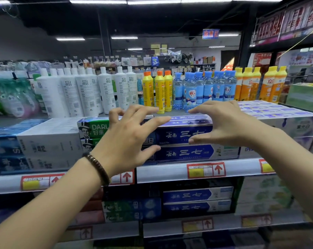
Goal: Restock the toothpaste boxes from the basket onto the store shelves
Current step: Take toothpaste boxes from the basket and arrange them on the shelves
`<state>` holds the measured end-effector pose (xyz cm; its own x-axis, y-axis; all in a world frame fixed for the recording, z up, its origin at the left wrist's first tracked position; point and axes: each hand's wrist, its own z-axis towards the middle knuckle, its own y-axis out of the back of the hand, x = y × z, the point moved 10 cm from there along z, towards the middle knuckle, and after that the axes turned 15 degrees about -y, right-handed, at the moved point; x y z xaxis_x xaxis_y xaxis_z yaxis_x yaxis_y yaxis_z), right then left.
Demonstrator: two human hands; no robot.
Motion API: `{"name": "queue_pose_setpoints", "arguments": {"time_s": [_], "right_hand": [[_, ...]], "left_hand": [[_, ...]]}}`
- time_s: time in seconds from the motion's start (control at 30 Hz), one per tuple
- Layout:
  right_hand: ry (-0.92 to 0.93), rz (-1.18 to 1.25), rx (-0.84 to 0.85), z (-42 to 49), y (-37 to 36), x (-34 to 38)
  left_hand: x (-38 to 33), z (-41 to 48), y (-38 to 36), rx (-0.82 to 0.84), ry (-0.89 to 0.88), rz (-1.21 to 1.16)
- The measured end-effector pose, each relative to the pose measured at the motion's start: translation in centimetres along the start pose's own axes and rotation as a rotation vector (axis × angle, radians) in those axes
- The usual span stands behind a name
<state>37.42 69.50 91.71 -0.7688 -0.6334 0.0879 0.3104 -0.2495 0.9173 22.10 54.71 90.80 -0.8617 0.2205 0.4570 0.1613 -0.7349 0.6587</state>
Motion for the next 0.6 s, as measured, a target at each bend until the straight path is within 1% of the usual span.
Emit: {"name": "queue_pose_setpoints", "arguments": {"time_s": [0.13,0.23,0.33,0.43,0.6], "right_hand": [[0.013,0.144,-0.122,-1.6,1.3,0.4],[0.014,0.265,-0.176,-2.8,2.0,0.3],[-0.001,0.313,-0.199,-4.4,2.5,0.5],[-0.054,0.331,-0.21,-6.2,2.7,0.8],[-0.148,0.373,-0.208,-9.9,2.9,0.8]], "left_hand": [[0.7,-1.7,1.1,-0.057,0.076,-0.067],[0.9,-3.0,2.0,-0.093,0.124,-0.094],[0.5,-3.8,3.3,-0.134,0.13,-0.098],[-0.3,-4.5,4.2,-0.148,0.112,-0.125],[-2.0,-5.6,4.2,-0.082,0.132,-0.253]]}}
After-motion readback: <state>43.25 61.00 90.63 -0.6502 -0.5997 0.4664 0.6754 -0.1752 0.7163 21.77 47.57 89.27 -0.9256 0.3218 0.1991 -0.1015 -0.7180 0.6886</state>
